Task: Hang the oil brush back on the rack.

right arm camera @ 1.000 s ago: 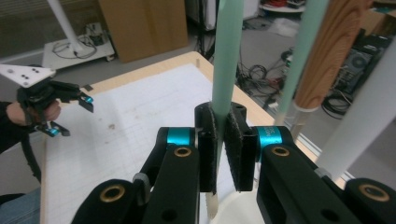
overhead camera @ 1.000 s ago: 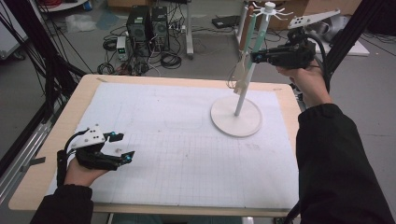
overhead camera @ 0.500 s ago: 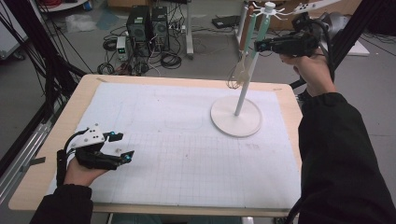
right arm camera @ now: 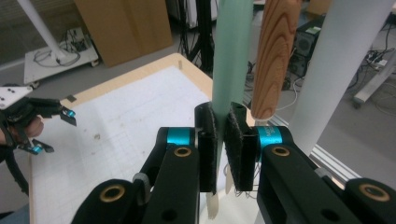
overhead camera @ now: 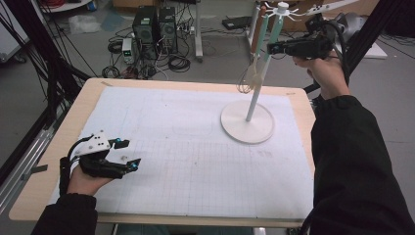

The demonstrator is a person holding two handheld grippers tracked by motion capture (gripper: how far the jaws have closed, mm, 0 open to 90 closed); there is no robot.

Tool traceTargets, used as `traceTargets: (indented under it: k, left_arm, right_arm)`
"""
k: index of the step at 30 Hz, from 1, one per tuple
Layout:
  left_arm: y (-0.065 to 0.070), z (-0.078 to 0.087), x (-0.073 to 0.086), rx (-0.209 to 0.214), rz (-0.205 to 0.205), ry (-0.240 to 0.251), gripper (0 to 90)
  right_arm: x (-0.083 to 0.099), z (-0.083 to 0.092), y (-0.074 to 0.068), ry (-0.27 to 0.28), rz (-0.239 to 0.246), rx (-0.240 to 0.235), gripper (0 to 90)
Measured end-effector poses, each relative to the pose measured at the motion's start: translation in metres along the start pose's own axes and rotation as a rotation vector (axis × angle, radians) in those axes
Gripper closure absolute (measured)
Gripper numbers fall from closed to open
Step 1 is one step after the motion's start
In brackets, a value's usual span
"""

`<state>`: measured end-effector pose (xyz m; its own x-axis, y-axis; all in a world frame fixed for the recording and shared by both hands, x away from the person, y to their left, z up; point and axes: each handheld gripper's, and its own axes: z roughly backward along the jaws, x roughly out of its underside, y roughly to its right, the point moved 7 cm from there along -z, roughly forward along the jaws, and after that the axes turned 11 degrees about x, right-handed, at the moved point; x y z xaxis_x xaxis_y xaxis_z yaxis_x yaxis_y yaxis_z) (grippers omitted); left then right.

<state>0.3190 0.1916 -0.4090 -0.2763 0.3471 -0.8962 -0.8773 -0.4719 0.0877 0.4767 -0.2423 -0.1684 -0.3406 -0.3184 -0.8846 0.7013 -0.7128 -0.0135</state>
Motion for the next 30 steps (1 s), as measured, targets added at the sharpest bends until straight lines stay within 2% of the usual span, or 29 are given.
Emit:
traceTargets:
  k: [7,16,20,22,23,24,25,26,28,30]
  left_arm:
    - [0.002,-0.002,-0.002,0.006,-0.001,0.009,22.3]
    - [0.003,-0.001,-0.002,0.006,-0.008,0.006,22.3]
    - [0.002,-0.001,-0.003,0.009,-0.001,0.013,22.3]
    - [0.003,-0.001,-0.003,0.014,0.004,0.017,23.7]
    - [0.002,0.0,-0.005,0.018,0.006,0.029,24.0]
    - [0.002,0.0,-0.005,0.018,0.006,0.029,23.9]
    - [0.001,0.001,-0.005,0.015,0.012,0.035,23.6]
    - [0.001,0.001,-0.005,0.015,0.012,0.035,23.4]
    - [0.0,0.001,-0.005,0.011,0.013,0.029,23.2]
    - [-0.001,0.001,-0.005,0.011,0.013,0.026,22.9]
  right_arm:
    - [0.004,0.002,0.002,0.021,-0.012,0.02,81.6]
    - [0.015,0.01,0.005,0.032,-0.038,0.042,72.9]
    - [0.018,0.018,0.003,0.044,-0.046,0.062,63.2]
    - [0.019,0.019,0.003,0.046,-0.051,0.058,62.1]
    - [0.022,0.022,0.002,0.056,-0.063,0.061,57.0]
    - [0.022,0.022,0.002,0.056,-0.063,0.061,57.0]
    - [0.024,0.025,-0.001,0.061,-0.075,0.061,51.8]
    - [0.024,0.026,-0.001,0.075,-0.069,0.064,51.2]
    - [0.025,0.029,-0.005,0.098,-0.075,0.052,46.8]
    - [0.026,0.03,-0.008,0.095,-0.085,0.044,42.5]
